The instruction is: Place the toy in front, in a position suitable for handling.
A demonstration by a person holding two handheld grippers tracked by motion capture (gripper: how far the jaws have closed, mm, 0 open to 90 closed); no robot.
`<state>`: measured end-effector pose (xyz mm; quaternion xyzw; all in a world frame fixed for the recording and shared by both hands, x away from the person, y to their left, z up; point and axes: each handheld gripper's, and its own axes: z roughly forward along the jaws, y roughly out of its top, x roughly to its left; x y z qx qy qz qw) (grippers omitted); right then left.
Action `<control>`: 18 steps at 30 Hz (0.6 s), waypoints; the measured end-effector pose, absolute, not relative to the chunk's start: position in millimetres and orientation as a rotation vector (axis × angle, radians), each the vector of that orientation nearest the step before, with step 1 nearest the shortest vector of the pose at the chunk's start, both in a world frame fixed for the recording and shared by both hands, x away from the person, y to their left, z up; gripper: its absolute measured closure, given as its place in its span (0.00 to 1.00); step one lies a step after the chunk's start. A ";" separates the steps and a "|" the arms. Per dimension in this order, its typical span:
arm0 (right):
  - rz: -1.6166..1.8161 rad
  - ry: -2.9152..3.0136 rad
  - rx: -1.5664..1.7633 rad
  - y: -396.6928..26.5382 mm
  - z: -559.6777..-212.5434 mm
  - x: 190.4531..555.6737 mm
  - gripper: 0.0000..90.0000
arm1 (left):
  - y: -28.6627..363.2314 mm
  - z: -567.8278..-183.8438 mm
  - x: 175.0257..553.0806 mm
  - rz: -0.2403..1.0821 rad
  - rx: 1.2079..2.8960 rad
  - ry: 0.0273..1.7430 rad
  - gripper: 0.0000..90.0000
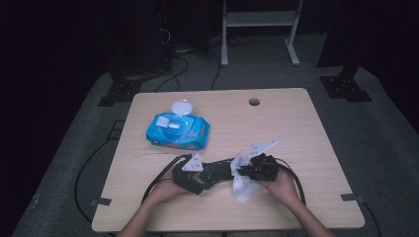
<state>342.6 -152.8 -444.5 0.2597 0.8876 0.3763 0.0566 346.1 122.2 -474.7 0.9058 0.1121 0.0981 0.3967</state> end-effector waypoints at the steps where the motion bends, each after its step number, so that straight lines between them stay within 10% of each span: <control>1: 1.153 2.700 0.766 -145.0 -444.2 342.4 0.94 | 121.6 -474.5 346.1 0.248 2.291 0.287 0.27; 10: 1.258 2.719 0.668 -86.9 -441.6 352.4 0.94 | 122.7 -475.6 345.3 0.271 2.295 0.281 0.27; 18: 1.163 2.637 0.818 -122.9 -443.2 377.6 0.94 | 125.4 -474.7 347.8 0.256 2.293 0.279 0.26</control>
